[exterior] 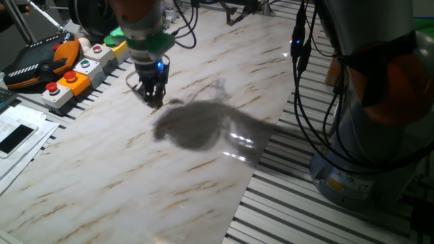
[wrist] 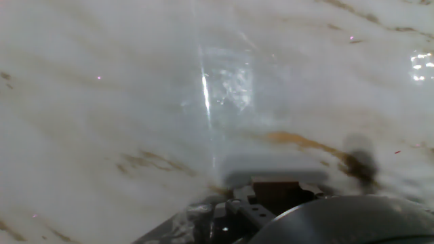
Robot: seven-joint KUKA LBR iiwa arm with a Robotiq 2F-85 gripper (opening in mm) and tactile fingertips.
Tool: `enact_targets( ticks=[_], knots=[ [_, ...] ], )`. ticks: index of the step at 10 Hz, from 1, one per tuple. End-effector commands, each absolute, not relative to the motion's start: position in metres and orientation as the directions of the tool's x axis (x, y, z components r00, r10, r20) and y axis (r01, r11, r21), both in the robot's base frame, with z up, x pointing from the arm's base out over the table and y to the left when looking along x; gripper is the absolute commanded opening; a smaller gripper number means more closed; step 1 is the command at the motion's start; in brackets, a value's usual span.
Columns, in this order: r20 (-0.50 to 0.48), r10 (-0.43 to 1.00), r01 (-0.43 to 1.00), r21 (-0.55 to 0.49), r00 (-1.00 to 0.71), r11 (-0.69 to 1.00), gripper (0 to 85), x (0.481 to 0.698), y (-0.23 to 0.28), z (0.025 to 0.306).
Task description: Pick up the small block on the left and move it to the right
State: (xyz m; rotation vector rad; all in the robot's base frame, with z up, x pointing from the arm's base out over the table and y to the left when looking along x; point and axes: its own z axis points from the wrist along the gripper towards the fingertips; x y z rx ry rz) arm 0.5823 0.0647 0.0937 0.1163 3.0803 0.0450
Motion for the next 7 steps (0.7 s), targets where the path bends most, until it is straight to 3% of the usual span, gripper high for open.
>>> enact_targets(
  ticks=[1,5,7],
  knots=[
    [-0.058,0.072,0.07,0.032,-0.996,0.997,0.7,0.5837,0.0939,0.0915],
    [-0.068,0.037,0.038,-0.011,-0.997,0.999,0.7,0.5867,0.0892,0.0895],
    [-0.046,0.099,0.1,-0.025,-0.994,0.995,0.7,0.5867,0.0892,0.0895]
  ],
)
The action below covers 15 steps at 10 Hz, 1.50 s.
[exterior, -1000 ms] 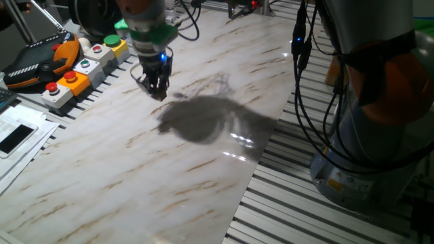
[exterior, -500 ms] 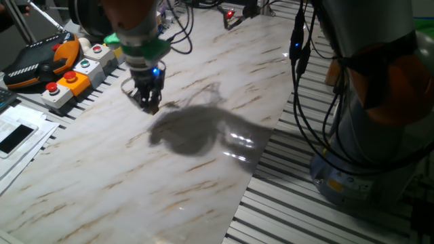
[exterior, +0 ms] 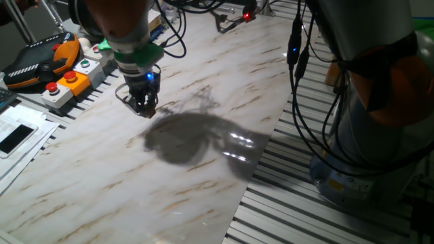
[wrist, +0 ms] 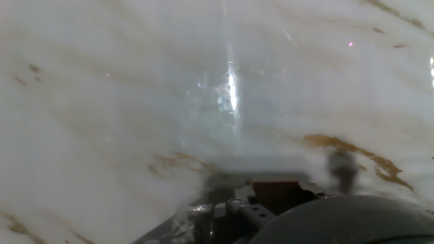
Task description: Pick up the small block on the left and move it to the right
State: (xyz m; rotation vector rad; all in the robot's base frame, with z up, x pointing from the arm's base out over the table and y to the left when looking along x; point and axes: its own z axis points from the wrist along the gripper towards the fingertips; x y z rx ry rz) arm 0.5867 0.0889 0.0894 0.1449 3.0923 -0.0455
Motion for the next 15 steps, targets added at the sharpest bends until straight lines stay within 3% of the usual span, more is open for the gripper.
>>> enact_targets(
  ticks=[1,5,10,13,15],
  knots=[
    [-0.043,0.121,0.123,-0.059,-0.992,0.991,0.7,0.587,0.089,0.09],
    [-0.018,0.091,0.091,-0.037,-0.996,0.995,0.7,0.588,0.092,0.09],
    [-0.037,0.048,0.049,-0.024,-0.998,0.999,0.7,0.589,0.162,0.094],
    [-0.092,0.011,0.007,0.048,-0.996,0.999,0.7,0.589,0.181,0.082],
    [-0.073,0.133,0.132,0.021,-0.988,0.991,0.7,0.588,0.189,0.081]
  ],
)
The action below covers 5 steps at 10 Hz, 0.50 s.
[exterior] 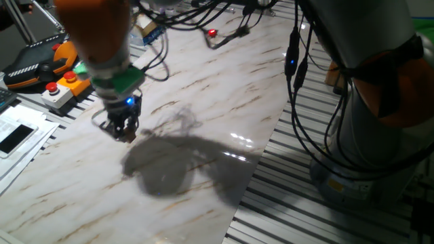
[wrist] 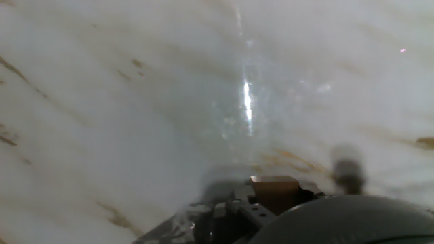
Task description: Pick up the small block on the left and move it to the right
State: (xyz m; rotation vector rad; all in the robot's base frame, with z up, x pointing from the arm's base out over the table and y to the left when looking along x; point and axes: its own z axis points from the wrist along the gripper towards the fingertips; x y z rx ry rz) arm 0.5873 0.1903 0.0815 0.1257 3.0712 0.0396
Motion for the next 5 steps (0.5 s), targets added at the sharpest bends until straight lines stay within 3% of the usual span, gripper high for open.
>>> enact_targets(
  ticks=[1,5],
  knots=[
    [-0.061,0.21,0.209,0.016,-0.976,0.978,0.7,0.5879,0.1887,0.0816],
    [-0.055,0.342,0.342,0.011,-0.938,0.94,0.7,0.5905,0.1849,0.0739]
  ],
)
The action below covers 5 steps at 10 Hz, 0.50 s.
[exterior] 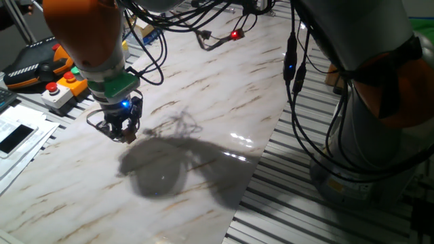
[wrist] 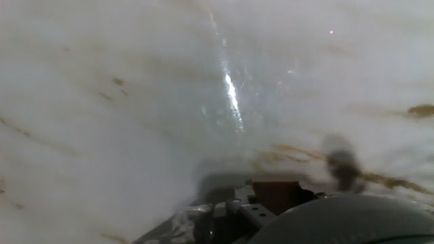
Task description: Pick up the small block on the left and move it to the right
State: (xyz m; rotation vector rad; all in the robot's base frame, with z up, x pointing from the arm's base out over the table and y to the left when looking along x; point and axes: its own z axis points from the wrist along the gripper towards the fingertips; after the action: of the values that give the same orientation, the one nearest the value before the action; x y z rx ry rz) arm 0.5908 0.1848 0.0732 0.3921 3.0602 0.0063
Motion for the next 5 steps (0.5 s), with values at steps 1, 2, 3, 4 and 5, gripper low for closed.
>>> enact_targets(
  ticks=[1,2,3,4,5],
  knots=[
    [-0.055,0.348,0.347,0.016,-0.936,0.938,0.7,0.591,0.185,0.07],
    [-0.058,0.343,0.343,0.013,-0.938,0.939,0.7,0.591,0.186,0.065],
    [-0.059,0.34,0.34,0.01,-0.939,0.94,9.3,0.592,0.186,0.062],
    [-0.066,0.341,0.341,0.009,-0.938,0.94,27.3,0.593,0.186,0.059],
    [-0.073,0.344,0.344,0.011,-0.936,0.939,39.0,0.593,0.186,0.058]
  ],
)
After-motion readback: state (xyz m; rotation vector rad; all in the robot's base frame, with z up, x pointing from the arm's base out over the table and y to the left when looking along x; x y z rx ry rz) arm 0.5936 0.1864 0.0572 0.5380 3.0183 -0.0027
